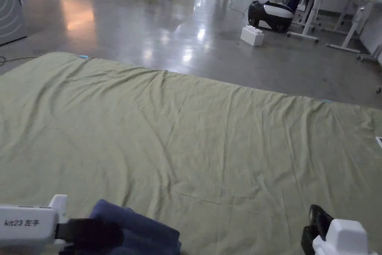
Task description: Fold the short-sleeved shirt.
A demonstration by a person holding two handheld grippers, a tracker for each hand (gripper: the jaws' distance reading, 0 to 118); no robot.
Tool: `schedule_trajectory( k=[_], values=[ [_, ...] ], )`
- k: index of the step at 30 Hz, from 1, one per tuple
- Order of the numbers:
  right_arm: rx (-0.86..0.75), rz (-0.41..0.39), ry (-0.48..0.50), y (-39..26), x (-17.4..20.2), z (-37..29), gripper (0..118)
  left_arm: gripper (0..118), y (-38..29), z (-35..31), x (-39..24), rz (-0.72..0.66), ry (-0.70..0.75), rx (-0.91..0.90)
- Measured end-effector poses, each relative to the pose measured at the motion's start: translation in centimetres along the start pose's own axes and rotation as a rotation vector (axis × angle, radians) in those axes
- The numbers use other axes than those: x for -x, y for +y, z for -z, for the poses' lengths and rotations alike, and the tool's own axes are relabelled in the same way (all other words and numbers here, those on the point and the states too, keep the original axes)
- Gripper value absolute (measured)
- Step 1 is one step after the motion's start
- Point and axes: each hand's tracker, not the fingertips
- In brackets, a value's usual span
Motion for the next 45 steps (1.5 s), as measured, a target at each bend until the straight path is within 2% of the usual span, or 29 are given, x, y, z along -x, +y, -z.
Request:
schedule_trajectory(
  k=[4,10,12,15,18,22,27,29,34,37,40,45],
  values=[
    [-0.032,-0.002,-0.025,2.0,-1.3,0.9,1,23,4.1,-5.4,1.2,0.038,0.160,0.009],
    [-0.089,-0.029,-0.047,3.5,-1.8,1.0,1,23,8.4,-13.0,4.0,0.031,0.433,0.014],
    [-0.073,-0.009,-0.050,3.2,-1.9,1.2,1,23,9.3,-15.0,4.7,-0.001,0.547,-0.002],
    [-0.071,-0.007,-0.053,3.1,-2.0,1.1,1,22,10.3,-17.7,6.2,-0.019,0.587,-0.031],
    [-0.062,-0.013,-0.054,2.9,-1.9,1.3,1,22,9.2,-18.2,4.0,0.003,0.658,-0.022],
    [-0.047,-0.011,-0.051,2.5,-1.8,1.4,1,22,8.4,-18.8,3.3,-0.038,0.708,-0.047],
    [-0.035,-0.005,-0.042,2.1,-1.6,1.5,1,23,7.1,-16.9,3.3,0.011,0.930,0.007],
    [-0.034,-0.004,-0.038,2.0,-1.6,1.5,1,29,7.1,-16.3,3.8,0.001,0.934,-0.002],
    [-0.034,-0.005,-0.030,1.9,-1.6,1.4,1,67,7.6,-15.5,4.3,0.097,1.143,-0.007],
    [-0.033,-0.010,-0.028,1.9,-1.8,1.3,1,67,7.5,-15.2,3.8,0.145,1.246,-0.004],
    [-0.031,-0.007,-0.026,1.8,-1.9,1.2,1,67,7.2,-14.8,2.5,0.241,1.387,-0.079],
    [-0.035,0.006,-0.022,1.8,-2.0,1.0,1,68,5.0,-12.2,0.0,0.368,1.378,-0.264]
  ],
)
